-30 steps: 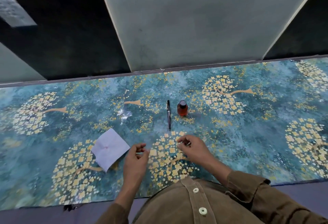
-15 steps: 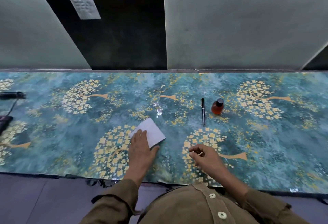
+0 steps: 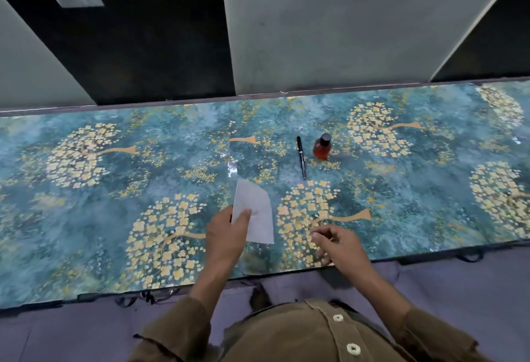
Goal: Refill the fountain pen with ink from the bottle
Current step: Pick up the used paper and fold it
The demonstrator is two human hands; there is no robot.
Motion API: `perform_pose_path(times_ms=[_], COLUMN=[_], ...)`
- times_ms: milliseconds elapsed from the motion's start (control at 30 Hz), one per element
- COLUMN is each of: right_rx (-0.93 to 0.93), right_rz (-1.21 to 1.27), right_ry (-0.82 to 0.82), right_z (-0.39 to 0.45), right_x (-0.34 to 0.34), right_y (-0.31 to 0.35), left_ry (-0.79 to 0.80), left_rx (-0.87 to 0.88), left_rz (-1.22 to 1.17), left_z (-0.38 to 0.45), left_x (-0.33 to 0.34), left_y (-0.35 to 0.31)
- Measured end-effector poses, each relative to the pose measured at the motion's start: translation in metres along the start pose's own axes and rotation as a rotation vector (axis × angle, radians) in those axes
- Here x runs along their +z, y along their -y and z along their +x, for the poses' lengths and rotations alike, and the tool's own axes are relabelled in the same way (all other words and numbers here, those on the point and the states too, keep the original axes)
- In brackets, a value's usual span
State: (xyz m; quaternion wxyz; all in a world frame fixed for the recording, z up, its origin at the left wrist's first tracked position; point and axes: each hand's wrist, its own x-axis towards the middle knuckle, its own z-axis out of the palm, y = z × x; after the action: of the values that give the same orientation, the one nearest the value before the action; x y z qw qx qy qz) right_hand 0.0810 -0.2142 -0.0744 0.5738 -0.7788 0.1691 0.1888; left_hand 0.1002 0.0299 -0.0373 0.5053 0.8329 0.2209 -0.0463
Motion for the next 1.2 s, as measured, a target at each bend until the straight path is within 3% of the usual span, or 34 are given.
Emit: perform_pose_path(times_ms=[133, 333, 600, 833, 1200], right_rx=[0.044, 0.103, 0.017, -0.07, -0.091], right_rz=[0.184, 0.313, 0.41, 0.512, 0.668], right_ry=[0.133, 0.295, 0.121, 0.016, -0.071], right_z=[-0.007, -0.02, -0.046, -0.06, -0.076], right_x=[0.001, -0.014, -0.068, -0.103, -0.136], right_y=[0.02, 0.026, 0.003, -0.013, -0.037], left_ry=[0.105, 0.219, 0.299, 0.402, 0.465], left_rx=[-0.103, -0.195, -0.112, -0.045, -0.239], left_rz=[-0.348, -0.461, -0.304, -0.325, -0.414], left_z=[-0.025, -0.061, -0.098, -0.123, -0.153], left_x=[0.017, 0.043, 0.068, 0.089, 0.124], left_y=[-0.015, -0.021, -0.045, -0.065, -0.091])
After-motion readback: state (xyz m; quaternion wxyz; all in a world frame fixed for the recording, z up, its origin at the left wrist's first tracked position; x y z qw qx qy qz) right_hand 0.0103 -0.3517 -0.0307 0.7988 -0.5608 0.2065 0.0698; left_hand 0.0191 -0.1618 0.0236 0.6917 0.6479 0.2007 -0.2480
